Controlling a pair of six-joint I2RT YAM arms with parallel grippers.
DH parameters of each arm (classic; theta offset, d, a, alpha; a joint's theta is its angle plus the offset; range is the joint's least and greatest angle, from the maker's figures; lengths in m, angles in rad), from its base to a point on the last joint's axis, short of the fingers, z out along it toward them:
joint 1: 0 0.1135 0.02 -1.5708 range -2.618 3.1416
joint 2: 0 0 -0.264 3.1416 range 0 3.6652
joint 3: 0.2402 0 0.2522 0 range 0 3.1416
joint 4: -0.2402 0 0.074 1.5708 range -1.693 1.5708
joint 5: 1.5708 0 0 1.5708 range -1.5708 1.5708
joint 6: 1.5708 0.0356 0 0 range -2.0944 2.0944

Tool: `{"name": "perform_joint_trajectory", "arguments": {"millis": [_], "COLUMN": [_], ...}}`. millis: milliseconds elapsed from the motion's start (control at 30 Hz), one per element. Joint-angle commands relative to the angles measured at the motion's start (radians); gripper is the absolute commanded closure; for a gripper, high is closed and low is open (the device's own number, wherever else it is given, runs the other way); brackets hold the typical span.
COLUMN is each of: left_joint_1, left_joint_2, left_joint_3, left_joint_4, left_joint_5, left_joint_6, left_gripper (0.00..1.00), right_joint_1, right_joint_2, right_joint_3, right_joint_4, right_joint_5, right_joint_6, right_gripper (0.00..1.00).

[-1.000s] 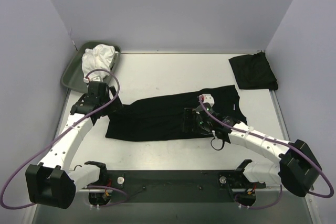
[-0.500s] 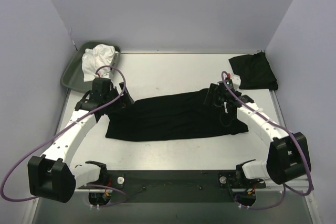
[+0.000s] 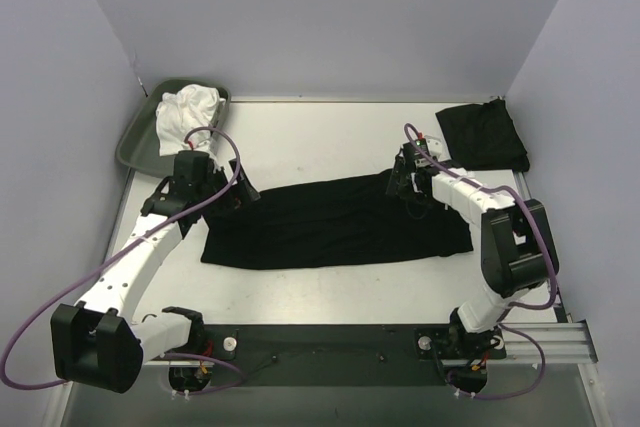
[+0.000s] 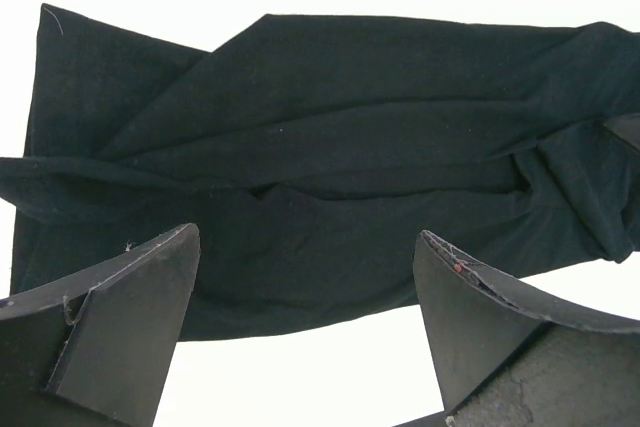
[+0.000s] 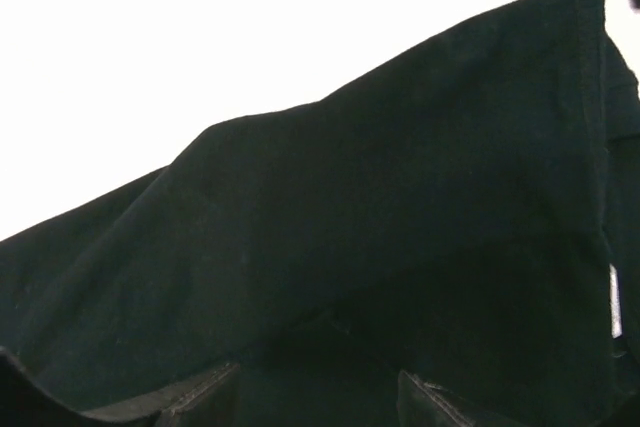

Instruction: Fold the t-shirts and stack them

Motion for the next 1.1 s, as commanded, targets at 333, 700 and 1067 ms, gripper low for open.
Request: {"name": "perform_joint_trajectory", "arguments": {"millis": [333, 700, 1067], "left_joint_1": [0.000, 0.000, -0.002], "left_joint_2": [0.012, 0.019, 0.005], "left_joint_3": [-0.007, -0.012, -0.016], "left_joint_4": [0.066, 0.063, 0.063], "left_joint_5": [0.021, 0.018, 0.013], "left_joint_6": [0.032, 0.037, 0.037], "left_gripper": [0.03, 0.02, 0.03], "right_joint_1": [-0.014, -0.017, 0.105], "right_joint_2": [0.114, 0.116, -0.111], "right_joint_3": [0.094, 0.094, 0.022], "right_joint_4": [-0.019, -0.021, -0.109], "right_joint_5": [-0.002, -0.010, 0.127], "right_joint_6": [-0.006, 0.005, -0.015], "right_gripper": [0.52, 0.93, 1.00]}}
